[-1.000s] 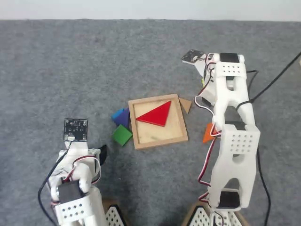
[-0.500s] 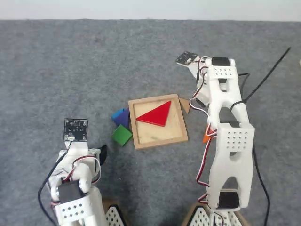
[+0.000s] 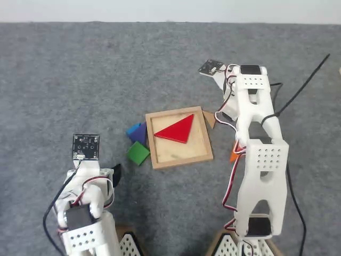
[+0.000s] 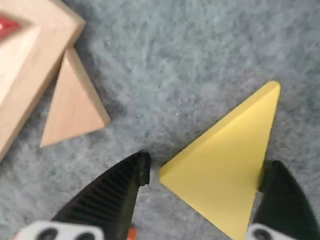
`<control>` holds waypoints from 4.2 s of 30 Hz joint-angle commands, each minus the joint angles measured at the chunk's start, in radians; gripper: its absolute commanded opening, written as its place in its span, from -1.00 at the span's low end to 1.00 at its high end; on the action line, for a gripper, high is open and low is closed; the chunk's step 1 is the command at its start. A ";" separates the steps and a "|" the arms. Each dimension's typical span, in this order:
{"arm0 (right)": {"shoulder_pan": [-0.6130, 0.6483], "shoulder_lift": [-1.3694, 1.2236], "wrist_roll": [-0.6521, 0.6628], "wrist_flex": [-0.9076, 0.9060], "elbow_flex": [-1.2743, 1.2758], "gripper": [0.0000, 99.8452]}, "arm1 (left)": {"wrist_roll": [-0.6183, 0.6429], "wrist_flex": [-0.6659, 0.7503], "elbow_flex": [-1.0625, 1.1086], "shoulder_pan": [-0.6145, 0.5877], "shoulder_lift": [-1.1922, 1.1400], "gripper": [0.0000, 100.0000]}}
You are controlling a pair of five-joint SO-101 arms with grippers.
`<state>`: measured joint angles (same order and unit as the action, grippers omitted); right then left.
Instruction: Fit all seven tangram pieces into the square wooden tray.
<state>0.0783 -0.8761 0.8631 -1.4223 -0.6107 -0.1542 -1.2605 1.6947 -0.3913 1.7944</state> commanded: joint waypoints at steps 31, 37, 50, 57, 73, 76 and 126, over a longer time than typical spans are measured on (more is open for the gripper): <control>0.306 0.409 0.167 -0.348 0.002 -0.51 | 0.005 -0.003 -0.012 0.000 0.021 -0.40; 0.349 0.403 0.127 -0.340 0.003 -0.51 | 0.005 -0.003 -0.012 0.000 0.021 -0.40; 0.529 0.249 -0.126 -0.148 0.110 -0.51 | 0.005 -0.003 -0.012 0.000 0.021 -0.40; 0.547 0.156 -0.226 -0.053 0.107 -0.51 | 0.005 -0.003 -0.012 0.000 0.021 -0.40; 0.447 0.097 -0.293 0.048 -0.015 -0.51 | 0.005 -0.003 -0.012 0.000 0.021 -0.40; 0.450 0.101 -0.295 0.048 -0.055 -0.51 | 0.005 -0.003 -0.012 0.000 0.021 -0.40; 0.328 0.033 -0.325 -0.280 -0.601 -0.42 | 0.005 -0.003 -0.012 0.000 0.021 -0.40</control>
<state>0.4312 -0.9590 0.5639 -1.5896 -1.0510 -0.1542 -1.2605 1.6947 -0.3913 1.7944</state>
